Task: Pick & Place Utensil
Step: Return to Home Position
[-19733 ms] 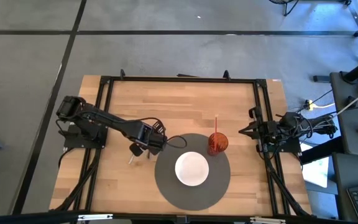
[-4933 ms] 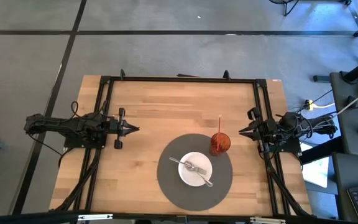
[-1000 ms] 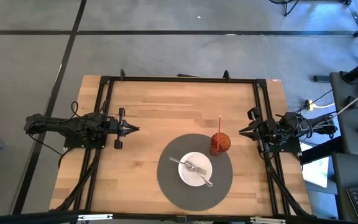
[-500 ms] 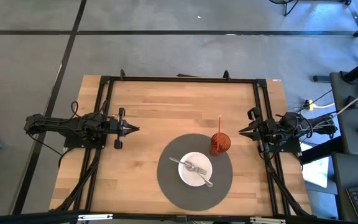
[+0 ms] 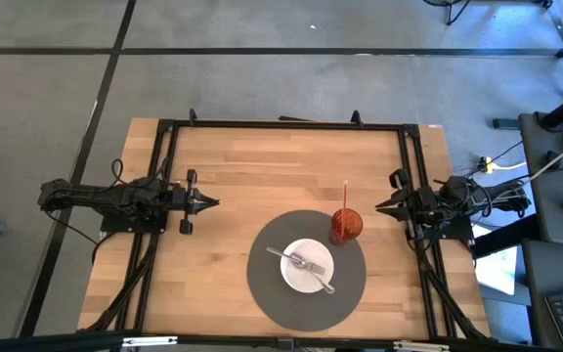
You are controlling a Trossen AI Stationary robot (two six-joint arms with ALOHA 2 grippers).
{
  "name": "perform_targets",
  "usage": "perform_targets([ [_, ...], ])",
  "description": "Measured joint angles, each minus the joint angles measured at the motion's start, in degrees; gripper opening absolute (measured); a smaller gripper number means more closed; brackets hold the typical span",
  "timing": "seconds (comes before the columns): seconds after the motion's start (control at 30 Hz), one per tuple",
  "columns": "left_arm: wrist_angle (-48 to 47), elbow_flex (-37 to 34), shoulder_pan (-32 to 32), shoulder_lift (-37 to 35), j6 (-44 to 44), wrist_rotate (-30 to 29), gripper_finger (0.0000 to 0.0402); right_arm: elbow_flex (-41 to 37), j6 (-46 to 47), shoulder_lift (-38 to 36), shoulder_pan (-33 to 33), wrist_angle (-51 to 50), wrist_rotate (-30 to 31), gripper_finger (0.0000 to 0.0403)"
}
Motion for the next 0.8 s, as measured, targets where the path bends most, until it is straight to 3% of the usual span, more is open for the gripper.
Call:
perform_targets([
  [0.8,0.02,0.0,-0.01,0.02,0.0,0.0,0.0004,0.0,0.0,0.0,0.01,0.0,0.0,0.0035],
])
